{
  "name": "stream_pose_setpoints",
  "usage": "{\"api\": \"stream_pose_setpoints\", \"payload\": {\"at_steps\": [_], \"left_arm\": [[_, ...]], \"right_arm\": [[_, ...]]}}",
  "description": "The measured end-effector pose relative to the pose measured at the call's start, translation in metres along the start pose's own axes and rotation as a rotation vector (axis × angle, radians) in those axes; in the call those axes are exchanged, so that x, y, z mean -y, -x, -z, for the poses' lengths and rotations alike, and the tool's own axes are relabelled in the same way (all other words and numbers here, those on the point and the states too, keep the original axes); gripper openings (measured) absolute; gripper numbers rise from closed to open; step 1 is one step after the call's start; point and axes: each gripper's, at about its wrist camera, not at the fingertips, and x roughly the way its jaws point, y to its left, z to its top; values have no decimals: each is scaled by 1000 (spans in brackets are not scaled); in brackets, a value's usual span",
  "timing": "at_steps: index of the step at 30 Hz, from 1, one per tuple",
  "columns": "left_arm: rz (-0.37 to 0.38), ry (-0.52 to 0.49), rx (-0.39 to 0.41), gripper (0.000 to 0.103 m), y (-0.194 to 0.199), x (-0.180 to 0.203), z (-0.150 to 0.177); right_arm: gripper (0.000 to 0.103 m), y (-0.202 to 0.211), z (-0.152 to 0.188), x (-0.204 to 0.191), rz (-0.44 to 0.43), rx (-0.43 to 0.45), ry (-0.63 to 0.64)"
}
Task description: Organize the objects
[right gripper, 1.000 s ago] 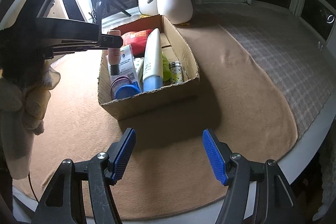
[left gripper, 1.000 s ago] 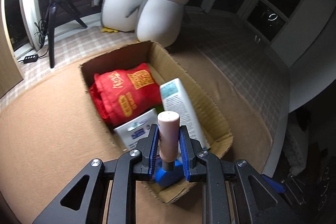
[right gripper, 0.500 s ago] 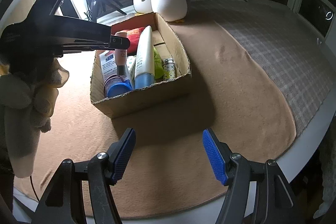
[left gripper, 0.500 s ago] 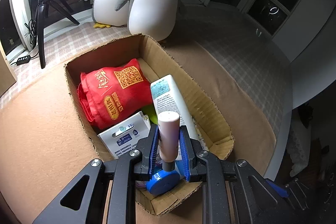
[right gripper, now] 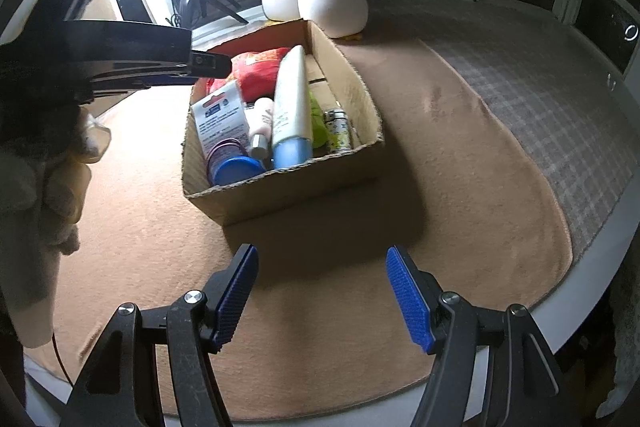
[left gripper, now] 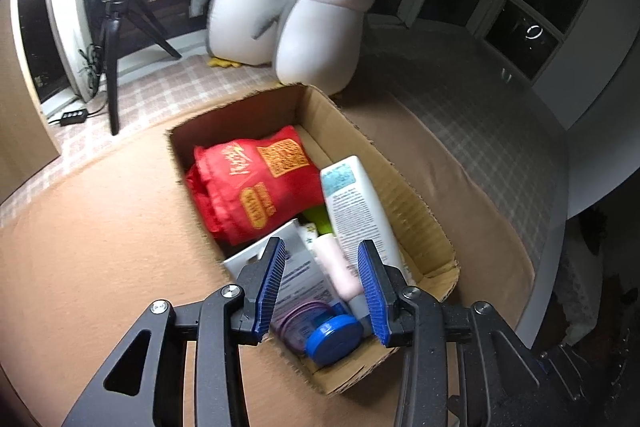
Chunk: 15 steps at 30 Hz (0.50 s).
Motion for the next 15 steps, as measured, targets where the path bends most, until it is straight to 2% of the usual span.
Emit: {"api": "stream_pose_setpoints", "payload": {"at_steps": [4, 9, 15], "left_arm": [[-24, 12, 26, 49, 20, -16, 7], [-73, 57, 70, 69, 50, -46, 22], [-139, 91, 100, 77, 85, -87, 50]], "right_arm": [[65, -2, -3, -14, -7, 0, 21], [66, -3, -8, -39, -24, 7, 58], [70, -2, -15, -74, -40, 22, 112]]}}
